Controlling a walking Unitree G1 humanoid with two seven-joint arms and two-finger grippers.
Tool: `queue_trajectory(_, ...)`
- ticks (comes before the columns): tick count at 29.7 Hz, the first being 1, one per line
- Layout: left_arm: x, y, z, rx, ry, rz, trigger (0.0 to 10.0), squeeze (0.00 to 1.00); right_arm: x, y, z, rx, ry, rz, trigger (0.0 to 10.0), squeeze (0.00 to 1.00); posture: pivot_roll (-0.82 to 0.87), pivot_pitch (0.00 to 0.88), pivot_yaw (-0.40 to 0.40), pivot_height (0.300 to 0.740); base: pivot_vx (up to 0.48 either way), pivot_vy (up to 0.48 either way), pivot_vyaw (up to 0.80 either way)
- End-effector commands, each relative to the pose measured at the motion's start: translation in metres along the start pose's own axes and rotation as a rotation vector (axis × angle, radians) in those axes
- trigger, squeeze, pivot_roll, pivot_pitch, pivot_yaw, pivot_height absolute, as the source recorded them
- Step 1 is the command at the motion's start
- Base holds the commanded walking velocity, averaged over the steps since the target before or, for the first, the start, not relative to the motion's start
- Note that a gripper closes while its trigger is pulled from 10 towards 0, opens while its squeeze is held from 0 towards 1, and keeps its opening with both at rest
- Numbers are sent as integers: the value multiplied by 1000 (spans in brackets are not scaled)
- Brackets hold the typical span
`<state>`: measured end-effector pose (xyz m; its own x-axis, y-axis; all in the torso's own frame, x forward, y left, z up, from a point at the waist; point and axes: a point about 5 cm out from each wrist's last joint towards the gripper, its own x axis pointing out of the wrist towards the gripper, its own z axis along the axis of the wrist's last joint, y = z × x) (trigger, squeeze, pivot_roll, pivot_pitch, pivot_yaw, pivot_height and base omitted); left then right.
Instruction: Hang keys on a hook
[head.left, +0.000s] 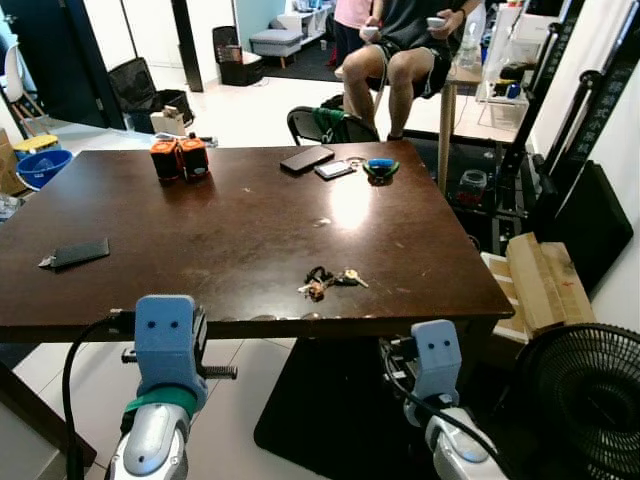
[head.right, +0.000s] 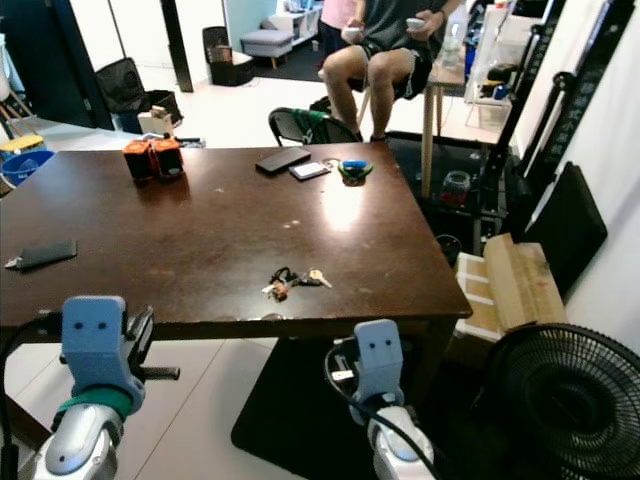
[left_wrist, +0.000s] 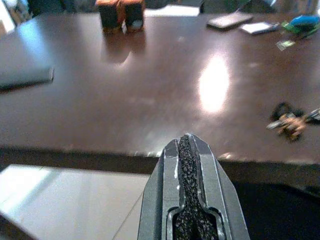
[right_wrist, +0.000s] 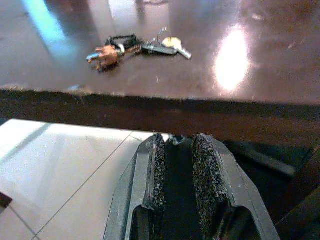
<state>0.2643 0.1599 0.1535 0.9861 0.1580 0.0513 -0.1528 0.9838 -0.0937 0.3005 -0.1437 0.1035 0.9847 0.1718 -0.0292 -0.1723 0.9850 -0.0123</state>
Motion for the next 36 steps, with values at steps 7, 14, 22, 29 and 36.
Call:
queue_trajectory(7, 0, 15, -16, 78, 51, -1, 10000, 0, -8, 8, -11, -11, 26, 15, 10000, 0, -90, 68, 144, 740, 0, 0, 0)
queue_trajectory(14, -9, -4, -16, 39, 31, -45, 10000, 0, -11, 12, -11, -54, 4, 16, 10000, 0, -114, 72, 168, 740, 0, 0, 0)
queue_trajectory(22, -8, 2, 9, 14, -95, -8, 10000, 0, -8, 6, 11, 23, -112, -50, 10000, 0, -109, 72, 170, 740, 0, 0, 0)
queue_trajectory(29, -6, 10, 29, 19, -160, -14, 10000, 0, -5, 1, 35, 58, -229, -75, 10000, 0, -93, 77, 158, 740, 0, 0, 0)
queue_trajectory(36, -4, 3, 29, 44, -151, -64, 10000, 0, 7, 7, 51, 68, -248, -42, 10000, 0, -94, 77, 159, 740, 0, 0, 0)
